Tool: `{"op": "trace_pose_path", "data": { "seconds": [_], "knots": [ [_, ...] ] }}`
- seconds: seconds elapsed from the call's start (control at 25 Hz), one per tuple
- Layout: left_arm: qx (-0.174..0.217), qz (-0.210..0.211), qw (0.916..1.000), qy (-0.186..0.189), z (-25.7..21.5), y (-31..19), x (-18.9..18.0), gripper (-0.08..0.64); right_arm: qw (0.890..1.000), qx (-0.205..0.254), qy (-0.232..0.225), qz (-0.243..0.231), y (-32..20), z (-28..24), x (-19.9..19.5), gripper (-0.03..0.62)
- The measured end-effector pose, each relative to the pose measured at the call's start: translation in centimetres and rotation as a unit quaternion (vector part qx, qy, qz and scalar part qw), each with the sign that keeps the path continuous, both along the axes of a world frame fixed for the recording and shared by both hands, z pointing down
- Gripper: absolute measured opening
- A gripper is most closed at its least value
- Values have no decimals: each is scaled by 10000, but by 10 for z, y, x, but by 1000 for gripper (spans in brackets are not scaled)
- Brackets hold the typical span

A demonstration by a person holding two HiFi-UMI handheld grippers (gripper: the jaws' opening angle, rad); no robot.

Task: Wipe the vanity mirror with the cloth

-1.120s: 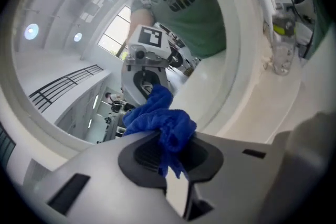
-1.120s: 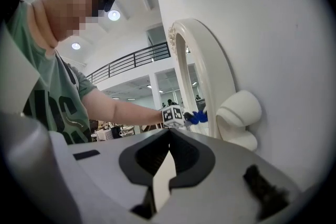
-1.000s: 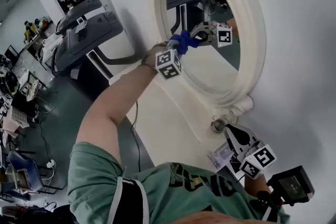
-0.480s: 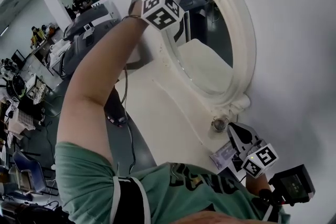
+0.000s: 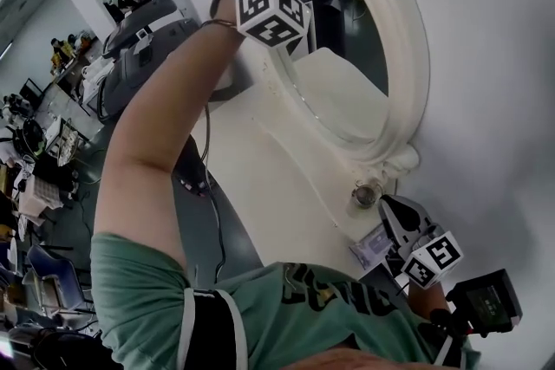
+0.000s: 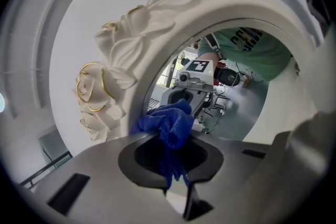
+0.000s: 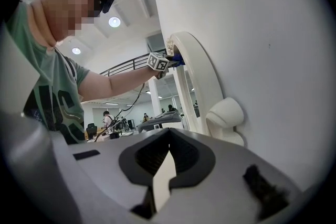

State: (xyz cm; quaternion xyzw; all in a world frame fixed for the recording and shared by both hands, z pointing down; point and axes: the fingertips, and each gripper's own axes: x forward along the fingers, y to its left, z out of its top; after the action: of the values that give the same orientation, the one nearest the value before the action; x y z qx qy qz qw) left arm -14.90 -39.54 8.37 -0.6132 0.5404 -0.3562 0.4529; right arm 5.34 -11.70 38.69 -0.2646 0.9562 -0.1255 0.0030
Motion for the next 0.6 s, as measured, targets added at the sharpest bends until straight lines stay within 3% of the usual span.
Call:
{"op": "trace_pose_path", "data": {
  "seconds": [0.28,0.6],
  "knots": [
    [-87,102,9990,-422,65,12,6,66,9997,-186,140,-122,3,5,-16,12],
    [-1120,189,9917,-608,226,19,4,66,9986,-370,326,-196,4,14,-26,12]
  ]
}}
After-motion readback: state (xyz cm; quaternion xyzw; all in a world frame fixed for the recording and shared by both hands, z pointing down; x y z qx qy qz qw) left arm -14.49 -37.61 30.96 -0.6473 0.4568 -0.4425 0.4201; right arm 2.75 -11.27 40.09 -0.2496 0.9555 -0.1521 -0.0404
